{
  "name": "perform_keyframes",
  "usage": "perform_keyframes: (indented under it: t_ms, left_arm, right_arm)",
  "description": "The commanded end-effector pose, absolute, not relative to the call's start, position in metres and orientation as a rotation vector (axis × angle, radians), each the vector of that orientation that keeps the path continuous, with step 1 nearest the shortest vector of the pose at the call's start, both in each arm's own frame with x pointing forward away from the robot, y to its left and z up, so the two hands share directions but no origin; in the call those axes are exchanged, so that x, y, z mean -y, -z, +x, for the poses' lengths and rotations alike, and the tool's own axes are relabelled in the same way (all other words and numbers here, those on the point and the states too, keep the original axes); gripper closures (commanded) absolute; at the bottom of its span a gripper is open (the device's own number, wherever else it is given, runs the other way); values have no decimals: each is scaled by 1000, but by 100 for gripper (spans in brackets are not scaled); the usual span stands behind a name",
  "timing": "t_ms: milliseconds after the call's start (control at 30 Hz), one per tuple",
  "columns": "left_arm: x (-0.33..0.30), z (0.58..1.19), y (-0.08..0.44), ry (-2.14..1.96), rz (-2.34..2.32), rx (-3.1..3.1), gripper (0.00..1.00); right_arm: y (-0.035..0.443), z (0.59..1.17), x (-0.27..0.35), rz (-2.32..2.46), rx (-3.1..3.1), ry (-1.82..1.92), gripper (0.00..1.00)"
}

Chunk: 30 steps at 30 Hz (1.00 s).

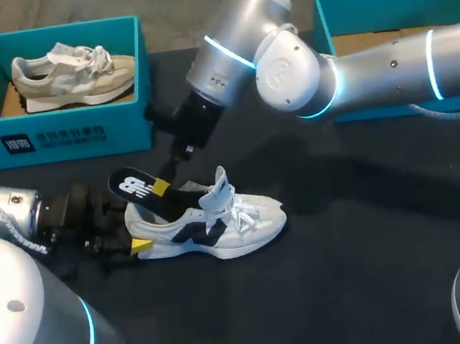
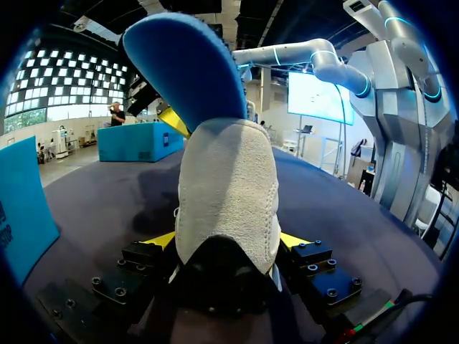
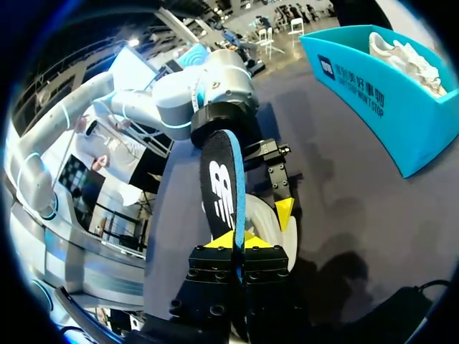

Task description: Take the shoe out of the shoebox, open the shoe tongue, remove and reinsert the insole, then place the shoe into the shoebox

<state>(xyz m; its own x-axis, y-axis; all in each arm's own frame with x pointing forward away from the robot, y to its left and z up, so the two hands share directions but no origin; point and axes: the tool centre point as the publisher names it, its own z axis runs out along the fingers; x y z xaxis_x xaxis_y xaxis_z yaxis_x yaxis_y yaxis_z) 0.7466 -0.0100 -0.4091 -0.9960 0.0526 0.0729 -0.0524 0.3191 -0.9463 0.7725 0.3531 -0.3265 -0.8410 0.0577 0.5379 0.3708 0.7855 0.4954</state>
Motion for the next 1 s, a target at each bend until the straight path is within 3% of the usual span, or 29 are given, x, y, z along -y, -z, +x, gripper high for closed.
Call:
perform_keyframes:
  t_ms: [33,1000]
  left_arm:
    - [11,747,409,-1782,1,2478,100]
    - [11,747,409,-1782,1,2478,100]
  right_arm:
    - [320,771,-350,-309,2477,848,100]
    - [199,815,-358,-195,2687,1023,100]
